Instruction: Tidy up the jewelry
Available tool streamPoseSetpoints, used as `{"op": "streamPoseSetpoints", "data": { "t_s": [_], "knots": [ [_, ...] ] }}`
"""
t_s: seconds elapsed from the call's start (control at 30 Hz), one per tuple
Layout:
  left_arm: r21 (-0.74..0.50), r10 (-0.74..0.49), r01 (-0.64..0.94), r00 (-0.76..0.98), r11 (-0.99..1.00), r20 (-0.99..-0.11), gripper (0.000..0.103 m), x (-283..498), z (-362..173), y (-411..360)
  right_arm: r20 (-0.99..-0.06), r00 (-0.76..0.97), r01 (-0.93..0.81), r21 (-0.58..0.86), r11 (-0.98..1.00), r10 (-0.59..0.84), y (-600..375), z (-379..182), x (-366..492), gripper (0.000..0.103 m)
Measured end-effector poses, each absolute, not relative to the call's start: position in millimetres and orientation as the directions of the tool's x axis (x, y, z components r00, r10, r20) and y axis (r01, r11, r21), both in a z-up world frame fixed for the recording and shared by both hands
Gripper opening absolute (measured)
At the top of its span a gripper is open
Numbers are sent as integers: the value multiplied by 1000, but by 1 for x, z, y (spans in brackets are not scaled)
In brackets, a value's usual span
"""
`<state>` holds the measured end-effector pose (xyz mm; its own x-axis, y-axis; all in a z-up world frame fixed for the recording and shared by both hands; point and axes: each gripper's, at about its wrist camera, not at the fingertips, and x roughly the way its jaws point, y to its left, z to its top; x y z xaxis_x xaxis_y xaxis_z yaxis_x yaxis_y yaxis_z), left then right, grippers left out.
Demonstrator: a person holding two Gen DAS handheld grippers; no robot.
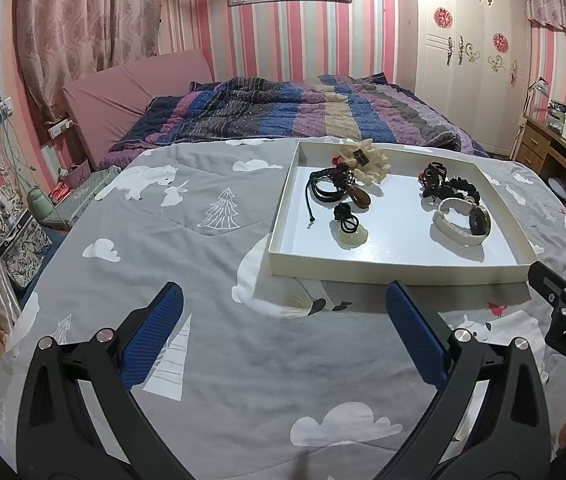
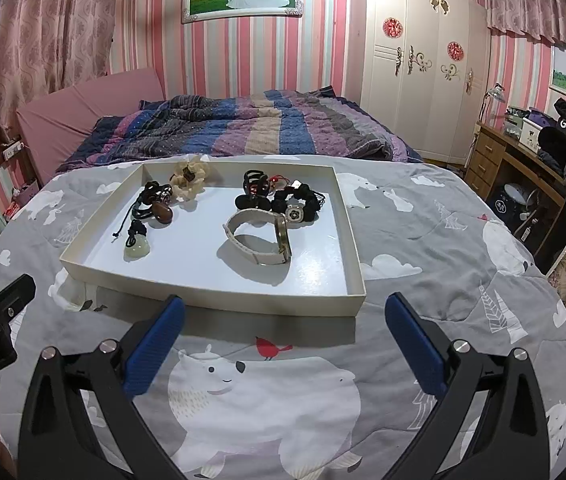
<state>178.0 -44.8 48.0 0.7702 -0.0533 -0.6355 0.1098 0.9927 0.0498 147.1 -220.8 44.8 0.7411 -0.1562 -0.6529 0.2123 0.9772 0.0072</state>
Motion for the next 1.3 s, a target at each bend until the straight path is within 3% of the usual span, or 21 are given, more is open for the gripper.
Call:
{"op": "streamPoseSetpoints", "data": {
  "t_s": [1.3],
  "knots": [
    [61,-40,102,772,993,-634,100,178,47,-45,-652,741,217,7,976,-160,-222,45,146,100]
  ]
}}
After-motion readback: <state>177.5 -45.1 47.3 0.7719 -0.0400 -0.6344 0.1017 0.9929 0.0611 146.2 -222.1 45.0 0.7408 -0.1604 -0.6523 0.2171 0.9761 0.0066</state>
